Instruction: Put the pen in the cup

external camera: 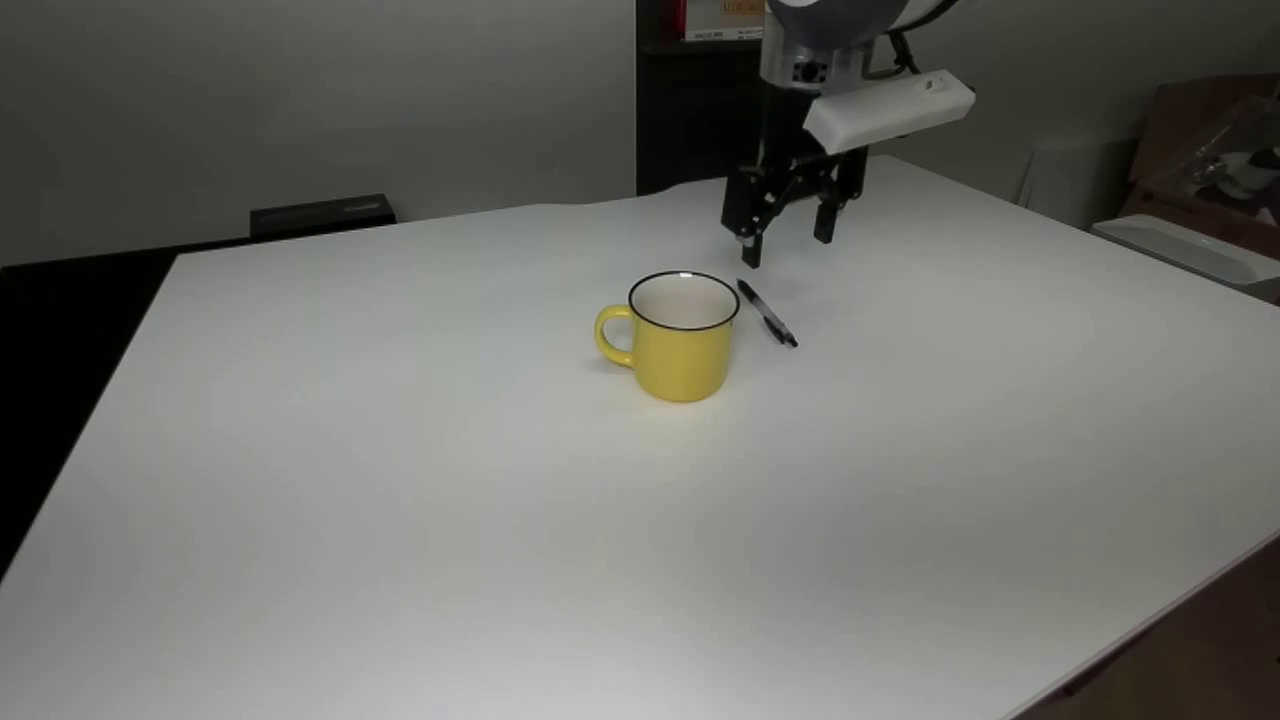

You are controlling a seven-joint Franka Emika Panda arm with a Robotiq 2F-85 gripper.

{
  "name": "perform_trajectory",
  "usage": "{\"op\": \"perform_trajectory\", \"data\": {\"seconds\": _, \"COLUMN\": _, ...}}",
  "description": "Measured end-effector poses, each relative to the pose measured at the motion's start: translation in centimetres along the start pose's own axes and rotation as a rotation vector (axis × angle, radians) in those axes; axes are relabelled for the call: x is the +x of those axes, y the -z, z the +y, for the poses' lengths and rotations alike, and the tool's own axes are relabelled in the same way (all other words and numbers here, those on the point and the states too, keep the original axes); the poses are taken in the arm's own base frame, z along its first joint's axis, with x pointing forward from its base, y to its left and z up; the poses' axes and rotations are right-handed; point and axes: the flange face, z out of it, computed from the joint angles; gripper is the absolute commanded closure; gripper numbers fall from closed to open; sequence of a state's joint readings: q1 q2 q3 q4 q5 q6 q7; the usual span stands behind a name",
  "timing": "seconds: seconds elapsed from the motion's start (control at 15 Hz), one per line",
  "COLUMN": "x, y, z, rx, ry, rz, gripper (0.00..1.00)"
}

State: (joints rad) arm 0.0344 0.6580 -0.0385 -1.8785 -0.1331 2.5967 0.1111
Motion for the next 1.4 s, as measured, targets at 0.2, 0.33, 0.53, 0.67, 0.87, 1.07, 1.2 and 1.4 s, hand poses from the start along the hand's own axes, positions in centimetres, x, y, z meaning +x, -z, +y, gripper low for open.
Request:
{"op": "perform_trajectory", "data": {"seconds": 0.2, "x": 0.8, "y": -1.1, "z": -0.6, "rx": -0.002, "ry": 0.008, "rz": -0.012, "gripper": 0.0}}
{"op": "perform_trajectory", "data": {"seconds": 0.33, "x": 1.2, "y": -1.8, "z": -0.6, "rx": -0.004, "ry": 0.008, "rz": -0.019, "gripper": 0.0}}
{"op": "perform_trajectory", "data": {"seconds": 0.53, "x": 1.3, "y": -2.9, "z": -0.7, "rx": -0.004, "ry": 0.002, "rz": -0.038, "gripper": 0.0}}
{"op": "perform_trajectory", "data": {"seconds": 0.67, "x": 1.3, "y": -3.5, "z": -0.9, "rx": -0.003, "ry": -0.006, "rz": -0.051, "gripper": 0.0}}
{"op": "perform_trajectory", "data": {"seconds": 0.87, "x": 1.1, "y": -4.1, "z": -1.0, "rx": -0.007, "ry": -0.017, "rz": -0.076, "gripper": 0.0}}
{"op": "perform_trajectory", "data": {"seconds": 1.07, "x": 0.8, "y": -4.4, "z": -1.1, "rx": -0.006, "ry": -0.036, "rz": -0.103, "gripper": 0.0}}
{"op": "perform_trajectory", "data": {"seconds": 1.2, "x": 0.6, "y": -4.6, "z": -1.1, "rx": -0.007, "ry": -0.045, "rz": -0.118, "gripper": 0.0}}
{"op": "perform_trajectory", "data": {"seconds": 1.4, "x": 0.4, "y": -4.8, "z": -1.0, "rx": -0.012, "ry": -0.06, "rz": -0.129, "gripper": 0.0}}
